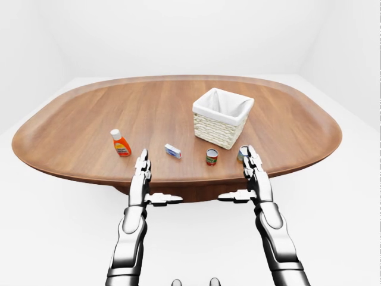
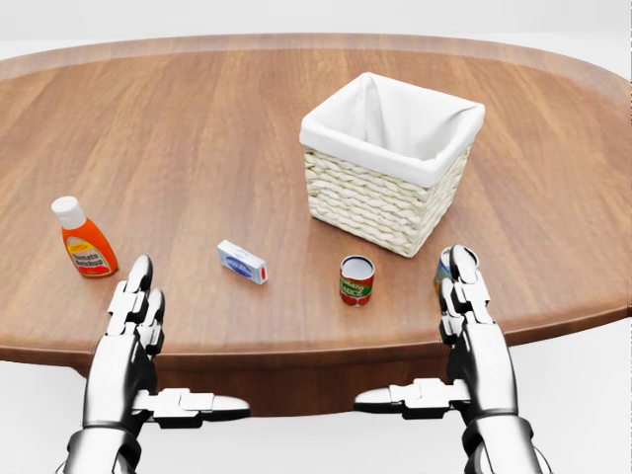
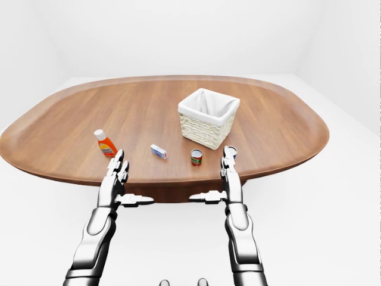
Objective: Pick up the alphabet soup and the cream cheese box, and put them in the basket.
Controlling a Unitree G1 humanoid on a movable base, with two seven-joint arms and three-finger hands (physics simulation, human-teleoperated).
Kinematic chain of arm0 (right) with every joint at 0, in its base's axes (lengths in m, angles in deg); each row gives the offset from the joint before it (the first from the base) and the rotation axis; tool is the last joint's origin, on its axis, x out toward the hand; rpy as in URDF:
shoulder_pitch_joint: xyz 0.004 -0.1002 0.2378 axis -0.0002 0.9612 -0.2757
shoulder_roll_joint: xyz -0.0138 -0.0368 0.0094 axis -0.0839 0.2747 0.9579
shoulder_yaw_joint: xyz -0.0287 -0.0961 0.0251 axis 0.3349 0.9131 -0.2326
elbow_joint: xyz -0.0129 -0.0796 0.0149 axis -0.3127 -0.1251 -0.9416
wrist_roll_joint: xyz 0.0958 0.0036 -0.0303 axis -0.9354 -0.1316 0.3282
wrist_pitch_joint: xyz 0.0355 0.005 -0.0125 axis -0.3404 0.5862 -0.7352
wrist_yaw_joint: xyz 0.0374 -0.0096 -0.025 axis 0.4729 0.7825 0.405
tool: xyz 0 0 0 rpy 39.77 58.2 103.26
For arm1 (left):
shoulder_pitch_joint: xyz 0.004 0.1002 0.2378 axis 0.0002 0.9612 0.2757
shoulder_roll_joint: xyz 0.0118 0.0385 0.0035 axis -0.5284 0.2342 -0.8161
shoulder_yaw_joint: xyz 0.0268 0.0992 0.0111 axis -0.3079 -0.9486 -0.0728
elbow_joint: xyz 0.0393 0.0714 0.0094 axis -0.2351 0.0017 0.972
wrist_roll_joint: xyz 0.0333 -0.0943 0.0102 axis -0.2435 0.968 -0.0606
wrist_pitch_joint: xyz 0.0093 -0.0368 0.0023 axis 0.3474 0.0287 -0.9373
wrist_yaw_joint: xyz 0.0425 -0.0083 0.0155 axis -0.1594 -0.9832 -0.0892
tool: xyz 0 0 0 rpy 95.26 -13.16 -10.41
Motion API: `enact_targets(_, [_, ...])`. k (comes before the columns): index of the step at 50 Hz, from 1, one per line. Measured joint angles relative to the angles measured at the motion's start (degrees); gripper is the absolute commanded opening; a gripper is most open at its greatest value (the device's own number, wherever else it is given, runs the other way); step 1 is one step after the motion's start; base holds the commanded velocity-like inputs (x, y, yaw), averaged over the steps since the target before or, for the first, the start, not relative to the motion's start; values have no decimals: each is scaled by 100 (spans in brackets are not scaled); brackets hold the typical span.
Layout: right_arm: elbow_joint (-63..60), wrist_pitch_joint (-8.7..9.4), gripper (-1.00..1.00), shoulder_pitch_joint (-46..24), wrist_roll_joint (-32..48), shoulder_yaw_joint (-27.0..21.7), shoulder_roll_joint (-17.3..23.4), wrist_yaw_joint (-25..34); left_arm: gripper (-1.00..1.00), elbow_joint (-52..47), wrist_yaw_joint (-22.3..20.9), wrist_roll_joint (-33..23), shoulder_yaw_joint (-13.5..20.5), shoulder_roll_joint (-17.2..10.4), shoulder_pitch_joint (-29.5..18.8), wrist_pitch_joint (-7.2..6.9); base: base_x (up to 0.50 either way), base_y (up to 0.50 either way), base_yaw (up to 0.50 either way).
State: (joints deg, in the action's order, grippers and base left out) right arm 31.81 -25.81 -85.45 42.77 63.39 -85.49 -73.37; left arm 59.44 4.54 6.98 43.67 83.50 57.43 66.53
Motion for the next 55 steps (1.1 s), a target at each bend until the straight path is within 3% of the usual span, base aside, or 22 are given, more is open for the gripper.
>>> enact_targets(25, [34, -25, 100, -7, 37, -8, 24, -16, 100, 109, -16, -33, -4, 17, -28, 71, 0, -31, 0])
enact_targets(41, [41, -31, 100, -5, 53, -4, 24, -34, 100, 38, -17, -45, -14, 23, 2, 28, 0, -31, 0])
enact_targets(55, [82, -25, 100, -30, 110, -9, 32, -95, 100, 53, -17, -45, -15, 28, -8, 34, 0, -1, 0])
